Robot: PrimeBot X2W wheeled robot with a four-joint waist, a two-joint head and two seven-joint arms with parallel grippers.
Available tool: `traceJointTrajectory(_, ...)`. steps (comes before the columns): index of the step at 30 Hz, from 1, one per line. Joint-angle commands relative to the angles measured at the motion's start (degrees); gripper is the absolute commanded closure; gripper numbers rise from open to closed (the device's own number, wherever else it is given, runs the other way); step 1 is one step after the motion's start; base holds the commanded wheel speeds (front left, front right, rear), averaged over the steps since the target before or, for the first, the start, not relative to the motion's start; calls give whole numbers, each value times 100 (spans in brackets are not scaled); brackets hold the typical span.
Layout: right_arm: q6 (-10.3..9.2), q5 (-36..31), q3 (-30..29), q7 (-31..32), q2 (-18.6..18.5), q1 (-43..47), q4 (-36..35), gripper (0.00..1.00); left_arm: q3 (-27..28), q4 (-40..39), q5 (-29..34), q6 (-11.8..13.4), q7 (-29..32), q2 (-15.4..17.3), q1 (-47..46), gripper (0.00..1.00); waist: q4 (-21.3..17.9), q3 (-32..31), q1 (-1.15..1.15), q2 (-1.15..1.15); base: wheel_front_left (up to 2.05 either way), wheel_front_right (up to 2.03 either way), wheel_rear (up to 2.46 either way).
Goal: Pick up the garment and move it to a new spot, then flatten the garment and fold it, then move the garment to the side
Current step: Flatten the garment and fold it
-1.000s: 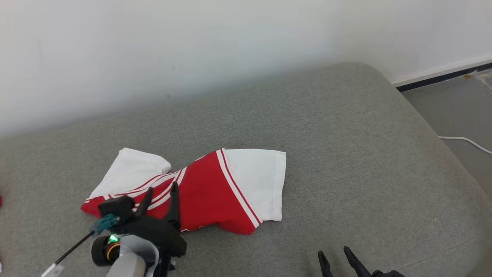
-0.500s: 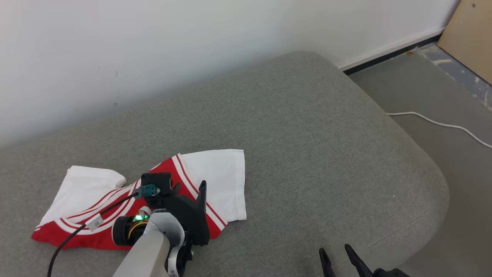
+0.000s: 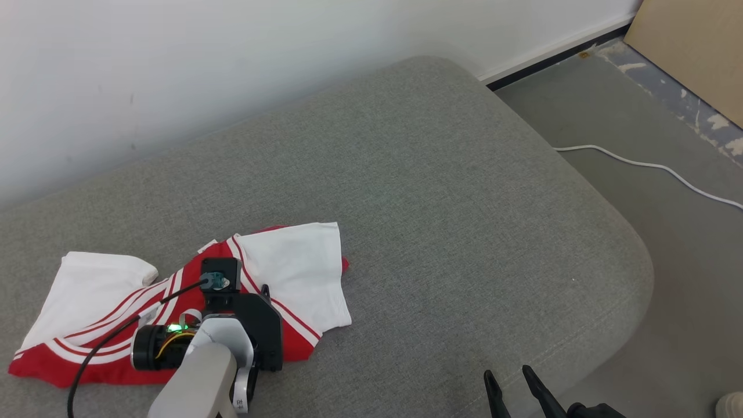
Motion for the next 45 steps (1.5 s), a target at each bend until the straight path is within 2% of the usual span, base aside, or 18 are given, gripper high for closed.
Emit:
traceJointTrajectory(1,-15,40,15,-3,-5,14,-6,0,-1,48,-19,-22,-29,59,22,0,38,18,0,0,0,0,0)
traceJointTrajectory(2,-15,54,28,-3,-6,5,-10,0,-3,56,-35,-39,-32,52,8,53,59,26,0,0,0,0,0)
traceJointTrajectory(3,-15,66,34,-3,-7,0,-13,0,-5,42,-57,-76,-69,38,-9,100,82,33,0,0,0,0,0)
traceJointTrajectory(15,-15,74,96,-3,-6,-72,60,0,54,-417,-404,-613,-873,-212,-255,100,135,-29,0,0,0,0,0)
traceJointTrajectory(21,-15,48,145,-3,-7,-77,90,0,-20,-1013,-645,-984,-1626,-345,-632,100,10,-89,0,0,0,0,0)
traceJointTrajectory(25,-15,56,106,-3,-6,-53,78,0,-175,-1347,-1030,-1151,-1927,-366,-773,100,-15,-92,0,0,0,0,0)
traceJointTrajectory(31,-15,82,85,-3,-6,-25,34,0,-535,-1101,-1338,-1073,-1870,-361,-409,100,68,-66,0,0,0,0,0)
traceJointTrajectory(39,-15,65,100,-3,-6,-32,26,0,-373,-193,-1657,-1046,-2011,-270,165,100,425,-34,0,0,0,0,0)
traceJointTrajectory(40,-15,53,94,-3,-7,-32,33,0,-334,-115,-1686,-1057,-2054,-252,203,70,474,-41,0,0,0,0,0)
traceJointTrajectory(41,-15,39,96,-3,-6,-30,36,0,-283,-42,-1709,-1063,-2106,-239,243,2,518,-48,0,0,0,0,0)
traceJointTrajectory(45,-15,-4,65,-3,-7,-17,60,0,-130,117,-1808,-1087,-2257,-202,464,0,714,-129,0,0,0,0,0)
